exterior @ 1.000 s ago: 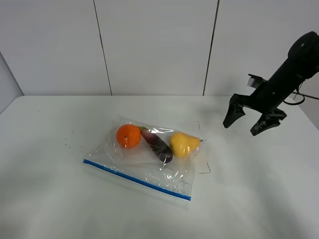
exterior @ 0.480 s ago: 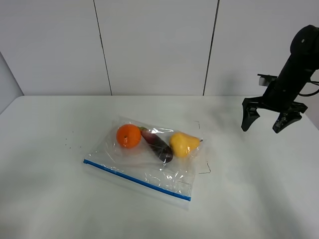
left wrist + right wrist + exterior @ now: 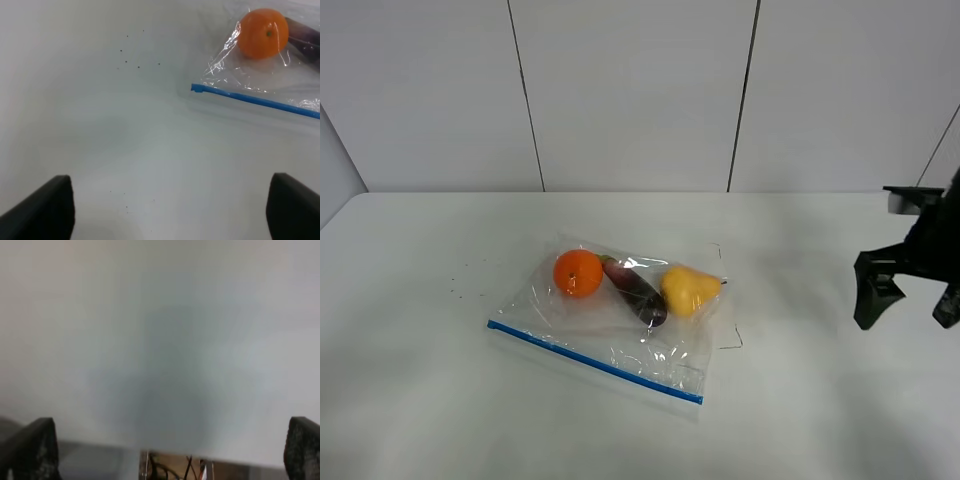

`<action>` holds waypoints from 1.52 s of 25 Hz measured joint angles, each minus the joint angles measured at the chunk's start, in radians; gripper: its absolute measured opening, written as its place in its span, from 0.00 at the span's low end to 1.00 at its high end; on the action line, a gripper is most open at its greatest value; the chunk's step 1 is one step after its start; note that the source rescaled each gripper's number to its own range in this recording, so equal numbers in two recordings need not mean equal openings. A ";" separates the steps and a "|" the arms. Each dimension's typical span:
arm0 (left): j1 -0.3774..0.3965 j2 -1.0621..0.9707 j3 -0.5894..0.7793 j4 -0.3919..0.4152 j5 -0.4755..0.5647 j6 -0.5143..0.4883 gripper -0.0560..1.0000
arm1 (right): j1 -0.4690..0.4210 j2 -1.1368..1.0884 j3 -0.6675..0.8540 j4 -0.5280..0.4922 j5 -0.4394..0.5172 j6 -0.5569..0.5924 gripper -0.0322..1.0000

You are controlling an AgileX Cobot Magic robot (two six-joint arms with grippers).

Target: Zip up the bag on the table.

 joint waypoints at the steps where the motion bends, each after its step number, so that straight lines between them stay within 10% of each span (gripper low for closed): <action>1: 0.000 0.000 0.000 0.000 0.000 0.000 1.00 | 0.000 -0.044 0.054 0.000 0.000 0.000 1.00; 15: 0.000 0.000 0.000 0.000 0.000 0.000 1.00 | 0.000 -0.823 0.539 -0.039 -0.183 0.062 1.00; 38: 0.000 0.000 0.000 0.000 0.000 0.000 1.00 | 0.058 -1.322 0.555 -0.062 -0.181 0.078 1.00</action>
